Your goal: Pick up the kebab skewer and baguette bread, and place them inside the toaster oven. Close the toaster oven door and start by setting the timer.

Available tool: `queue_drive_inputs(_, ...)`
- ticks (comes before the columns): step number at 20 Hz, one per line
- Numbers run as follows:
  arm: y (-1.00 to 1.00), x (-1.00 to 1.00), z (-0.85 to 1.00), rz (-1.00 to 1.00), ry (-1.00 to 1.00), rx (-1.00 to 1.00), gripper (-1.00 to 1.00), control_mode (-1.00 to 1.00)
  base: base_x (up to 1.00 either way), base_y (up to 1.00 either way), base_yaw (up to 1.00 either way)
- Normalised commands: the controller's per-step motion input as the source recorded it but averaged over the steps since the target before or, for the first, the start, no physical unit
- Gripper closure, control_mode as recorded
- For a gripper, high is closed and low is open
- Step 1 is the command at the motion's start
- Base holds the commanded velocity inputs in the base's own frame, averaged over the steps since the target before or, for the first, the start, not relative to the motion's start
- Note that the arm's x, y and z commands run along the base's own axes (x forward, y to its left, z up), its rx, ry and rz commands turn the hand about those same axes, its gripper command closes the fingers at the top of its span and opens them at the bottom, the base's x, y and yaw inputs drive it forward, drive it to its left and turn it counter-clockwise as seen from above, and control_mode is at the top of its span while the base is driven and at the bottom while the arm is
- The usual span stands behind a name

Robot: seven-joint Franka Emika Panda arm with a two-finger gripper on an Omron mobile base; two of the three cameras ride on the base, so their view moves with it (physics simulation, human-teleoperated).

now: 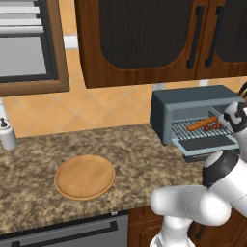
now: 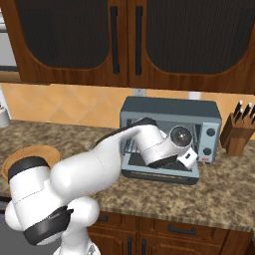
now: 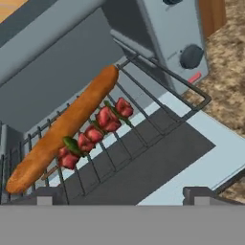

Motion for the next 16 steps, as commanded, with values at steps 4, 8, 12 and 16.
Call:
queue_drive_inputs(4, 0.24, -0.25, 0.00, 0.35, -0.05, -0.33, -1.00, -1.00, 0.00, 0.00, 0.00)
queue_drive_inputs(8, 0.15, -0.08, 0.00, 0.27, -0.07, -0.31, -1.00, -1.00, 0.00, 0.00, 0.00)
queue_drive_inputs(12, 0.18, 0.00, 0.00, 0.15, -0.02, -0.26, -1.00, -1.00, 0.00, 0.00, 0.00)
queue_drive_inputs(16, 0.01, 0.00, -0.22, 0.00, -0.06, -0.03, -1.00, -1.00, 0.00, 0.00, 0.00)
